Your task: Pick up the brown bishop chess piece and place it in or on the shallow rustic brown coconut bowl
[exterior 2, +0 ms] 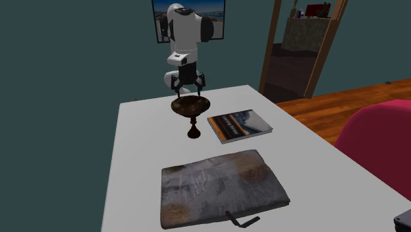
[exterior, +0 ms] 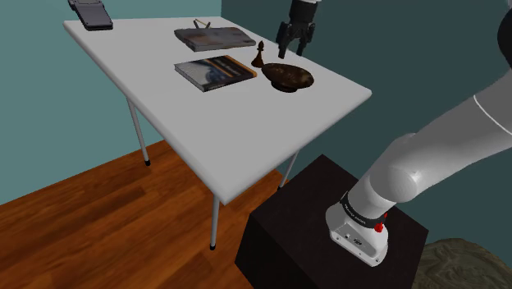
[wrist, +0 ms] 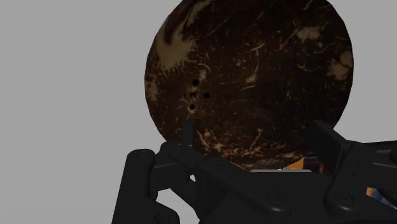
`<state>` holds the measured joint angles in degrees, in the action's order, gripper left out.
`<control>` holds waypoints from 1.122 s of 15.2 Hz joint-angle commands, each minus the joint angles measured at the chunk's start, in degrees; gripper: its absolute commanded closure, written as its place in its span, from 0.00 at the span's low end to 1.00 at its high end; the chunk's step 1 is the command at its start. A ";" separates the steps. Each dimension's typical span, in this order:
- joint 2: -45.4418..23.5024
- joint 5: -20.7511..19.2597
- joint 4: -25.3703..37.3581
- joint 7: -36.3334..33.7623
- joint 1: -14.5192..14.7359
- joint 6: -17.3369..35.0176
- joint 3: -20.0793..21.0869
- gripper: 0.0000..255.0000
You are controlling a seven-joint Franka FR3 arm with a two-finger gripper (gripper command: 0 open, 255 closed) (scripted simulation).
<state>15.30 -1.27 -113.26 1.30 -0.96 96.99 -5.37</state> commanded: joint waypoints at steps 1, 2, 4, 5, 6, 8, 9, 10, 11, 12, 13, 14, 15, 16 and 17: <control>-5.20 0.87 5.31 1.12 0.03 -0.50 -0.58 0.00; -7.72 1.33 8.14 1.67 -0.01 -1.01 -0.84 0.00; -12.86 2.33 14.15 2.77 -0.18 -2.30 -1.29 0.00; -15.49 2.86 17.36 3.30 -0.31 -3.10 -1.48 0.00; -18.19 3.41 20.74 3.82 -0.49 -4.01 -1.64 0.00; -23.81 4.57 28.07 4.78 -0.96 -6.19 -1.89 0.00; -26.78 5.17 32.11 5.21 -1.26 -7.50 -1.97 0.00; -29.90 5.79 36.47 5.60 -1.61 -8.99 -2.02 0.00; -30.85 5.96 37.84 5.70 -1.76 -9.46 -1.99 0.00; -30.55 5.92 36.64 5.70 -1.71 -8.56 -1.95 0.00; -30.27 5.88 35.45 5.70 -1.65 -7.65 -1.93 0.00; -30.03 5.85 34.34 5.70 -1.60 -6.78 -1.91 0.00; -29.80 5.82 33.24 5.71 -1.54 -5.91 -1.90 0.00; -29.59 5.80 32.17 5.71 -1.49 -5.05 -1.88 0.00; -29.39 5.78 31.13 5.71 -1.44 -4.20 -1.87 0.00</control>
<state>-13.97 4.49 -81.52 6.93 -2.38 92.03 -7.23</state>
